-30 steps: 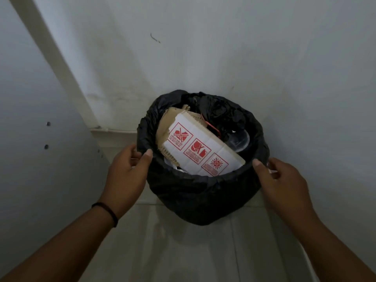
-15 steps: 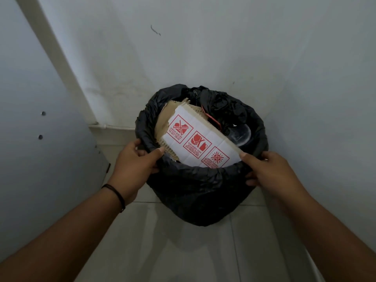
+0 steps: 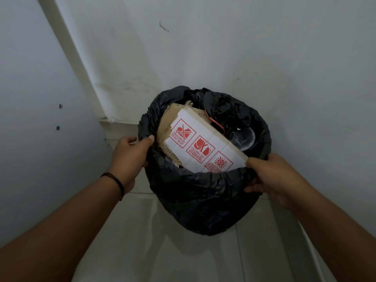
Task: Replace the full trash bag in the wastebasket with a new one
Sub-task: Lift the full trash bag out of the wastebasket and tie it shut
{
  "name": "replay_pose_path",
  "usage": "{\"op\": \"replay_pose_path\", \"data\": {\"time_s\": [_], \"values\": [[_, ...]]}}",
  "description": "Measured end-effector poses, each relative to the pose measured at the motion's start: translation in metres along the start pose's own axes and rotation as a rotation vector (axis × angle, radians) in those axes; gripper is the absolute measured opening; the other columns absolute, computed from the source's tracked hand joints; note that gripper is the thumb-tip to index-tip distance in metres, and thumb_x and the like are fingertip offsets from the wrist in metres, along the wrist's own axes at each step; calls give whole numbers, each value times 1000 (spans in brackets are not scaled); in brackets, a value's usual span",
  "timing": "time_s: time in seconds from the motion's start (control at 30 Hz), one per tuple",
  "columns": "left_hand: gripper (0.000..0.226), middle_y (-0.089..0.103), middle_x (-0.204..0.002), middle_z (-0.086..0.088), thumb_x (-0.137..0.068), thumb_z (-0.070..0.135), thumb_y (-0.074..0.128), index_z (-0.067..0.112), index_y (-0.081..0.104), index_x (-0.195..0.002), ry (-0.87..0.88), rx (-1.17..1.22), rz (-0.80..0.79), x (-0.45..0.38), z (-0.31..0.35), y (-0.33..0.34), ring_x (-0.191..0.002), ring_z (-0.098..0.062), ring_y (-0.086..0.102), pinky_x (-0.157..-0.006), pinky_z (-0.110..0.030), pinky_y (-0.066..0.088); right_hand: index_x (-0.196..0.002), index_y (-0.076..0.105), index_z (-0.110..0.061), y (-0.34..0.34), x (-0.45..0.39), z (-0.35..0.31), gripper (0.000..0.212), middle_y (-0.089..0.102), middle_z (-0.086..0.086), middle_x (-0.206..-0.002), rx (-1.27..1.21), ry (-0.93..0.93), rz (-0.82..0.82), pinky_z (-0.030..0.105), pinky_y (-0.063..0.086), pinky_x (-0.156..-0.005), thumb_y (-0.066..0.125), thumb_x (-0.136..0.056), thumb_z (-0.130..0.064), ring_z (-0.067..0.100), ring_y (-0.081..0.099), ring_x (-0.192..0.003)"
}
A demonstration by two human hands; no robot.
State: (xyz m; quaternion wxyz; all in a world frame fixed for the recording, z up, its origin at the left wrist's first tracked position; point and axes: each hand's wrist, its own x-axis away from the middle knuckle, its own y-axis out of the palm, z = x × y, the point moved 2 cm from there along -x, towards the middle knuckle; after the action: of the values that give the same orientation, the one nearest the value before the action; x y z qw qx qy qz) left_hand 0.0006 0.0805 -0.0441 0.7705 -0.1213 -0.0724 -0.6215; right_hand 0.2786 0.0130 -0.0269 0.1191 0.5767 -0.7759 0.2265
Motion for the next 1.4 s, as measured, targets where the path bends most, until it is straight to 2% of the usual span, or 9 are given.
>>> {"op": "replay_pose_path", "data": {"time_s": [0.17, 0.3, 0.4, 0.5, 0.7, 0.83, 1.0, 1.2, 1.4], "values": [[67, 57, -92, 7, -83, 27, 67, 10, 37, -140, 64, -60, 55, -3, 2, -5, -97, -23, 61, -90, -44, 51, -106, 57, 7, -2, 20, -1, 27, 59, 17, -63, 148, 83, -13, 31, 53, -45, 53, -87, -11, 24, 58, -39], [46, 66, -88, -4, -82, 16, 61, 18, 52, -126, 40, -94, 13, 0, 3, -8, -81, -22, 65, -65, -35, 55, -101, 58, 7, -12, 28, -5, 32, 63, 20, -64, 342, 158, -26, 33, 55, -49, 57, -85, -21, 28, 62, -44], [32, 67, -94, -6, -81, 22, 55, 23, 57, -113, 7, -170, -46, 6, 1, -13, -79, -23, 65, -54, -29, 51, -109, 56, 3, -27, 19, -13, 62, 68, 20, -90, 534, 86, 145, 40, 58, -64, 60, -80, -51, 32, 69, -74], [25, 66, -91, -7, -82, 35, 56, 20, 61, -102, 33, -204, -21, 6, 0, -21, -77, -24, 64, -56, -32, 55, -129, 44, -6, -32, 3, -20, 80, 51, 18, -131, 597, -57, 330, 44, 50, -85, 54, -77, -65, 37, 53, -113], [32, 70, -90, -10, -84, 29, 66, 20, 62, -114, 116, -178, -41, 7, -2, -25, -83, -26, 68, -80, -48, 56, -98, 62, -10, -29, -21, -13, 25, 66, 15, -101, 688, -237, 316, 30, 36, -69, 53, -87, -31, 30, 57, -89], [13, 69, -78, -11, -83, 32, 63, 19, 65, -85, 143, -238, 64, 8, -5, -28, -75, -27, 66, -71, -40, 54, -109, 50, -14, -36, -19, -14, 33, 59, 9, -93, 630, -122, 170, 29, 43, -64, 59, -83, -30, 28, 59, -87], [49, 65, -82, -22, -81, 47, 50, 0, 60, -75, 137, -218, 100, 5, -2, -33, -79, -35, 62, -74, -42, 50, -99, 50, -15, -46, -8, -23, 31, 65, 7, -88, 752, 44, -60, 32, 55, -52, 63, -79, -35, 22, 66, -71], [16, 69, -93, 7, -91, 31, 55, 29, 71, -88, 162, -129, 35, 2, 2, -22, -94, -18, 64, -91, -39, 50, -136, 46, -12, -47, -20, -30, 46, 52, 11, -138, 680, -281, 298, 35, 36, -99, 46, -95, -31, 29, 48, -126], [14, 66, -75, 22, -86, 23, 62, 26, 73, -94, 312, -270, 135, 4, 6, -23, -78, 0, 61, -79, -22, 46, -127, 57, -19, -31, -25, -16, 37, 68, 10, -109, 673, -452, 288, 23, 35, -71, 54, -90, -14, 23, 58, -86]]}}
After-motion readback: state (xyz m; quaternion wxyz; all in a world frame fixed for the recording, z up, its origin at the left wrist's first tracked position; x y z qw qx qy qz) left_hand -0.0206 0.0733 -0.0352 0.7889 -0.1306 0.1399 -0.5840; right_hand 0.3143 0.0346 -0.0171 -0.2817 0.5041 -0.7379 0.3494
